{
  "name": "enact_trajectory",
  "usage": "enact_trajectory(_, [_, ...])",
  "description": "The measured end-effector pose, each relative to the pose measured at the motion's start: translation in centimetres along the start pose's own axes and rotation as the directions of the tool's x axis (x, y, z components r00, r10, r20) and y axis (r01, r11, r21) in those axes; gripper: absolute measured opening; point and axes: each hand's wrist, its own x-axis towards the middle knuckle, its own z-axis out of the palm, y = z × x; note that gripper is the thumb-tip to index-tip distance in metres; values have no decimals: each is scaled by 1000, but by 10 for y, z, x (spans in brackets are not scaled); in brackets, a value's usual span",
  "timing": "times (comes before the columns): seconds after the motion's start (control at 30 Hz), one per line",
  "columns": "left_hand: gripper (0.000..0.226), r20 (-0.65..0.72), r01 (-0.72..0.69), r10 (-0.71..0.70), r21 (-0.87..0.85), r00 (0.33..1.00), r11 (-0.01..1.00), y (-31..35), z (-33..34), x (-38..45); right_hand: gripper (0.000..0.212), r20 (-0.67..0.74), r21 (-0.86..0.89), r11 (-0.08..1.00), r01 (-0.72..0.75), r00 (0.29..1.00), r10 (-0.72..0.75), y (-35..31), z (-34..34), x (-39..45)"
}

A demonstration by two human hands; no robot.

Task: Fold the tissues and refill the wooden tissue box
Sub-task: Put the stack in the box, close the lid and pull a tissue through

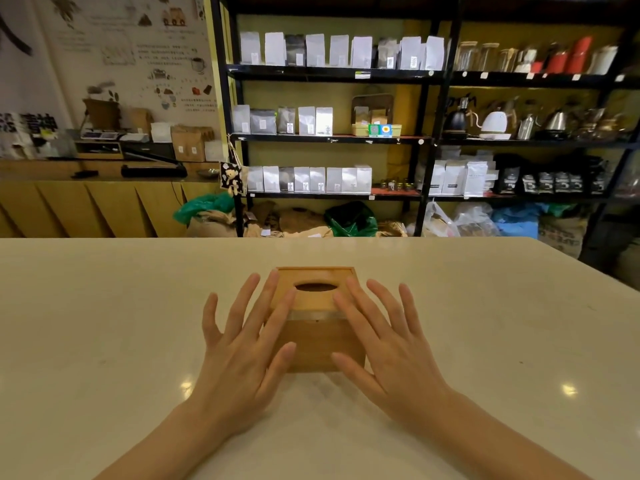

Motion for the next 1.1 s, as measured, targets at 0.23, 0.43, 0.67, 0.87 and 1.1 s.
enact_trajectory(0.23, [55, 60, -24, 25, -22, 998, 999, 0, 1, -4, 59, 30, 23, 1000, -10, 1000, 9, 1, 2, 0])
enact_trajectory(0.43, [55, 59, 4, 4, -132, 998, 991, 5, 2, 0, 53, -59, 43, 998, 38, 998, -35, 2, -2, 6])
enact_trajectory(0.67, [44, -102, -43, 28, -154, 994, 987, 0, -3, 17, 48, -137, 21, 997, 79, 988, -75, 9, -12, 41])
enact_trajectory(0.87, [36, 119, 143, -107, -348, 987, 926, -14, -25, 68, 36, 254, 92, 992, 85, 961, -106, 14, -31, 90])
enact_trajectory(1.1, [111, 369, 168, -100, -156, 924, 973, -29, -2, 77, 24, 418, 201, 969, 143, 882, -217, 20, -25, 123])
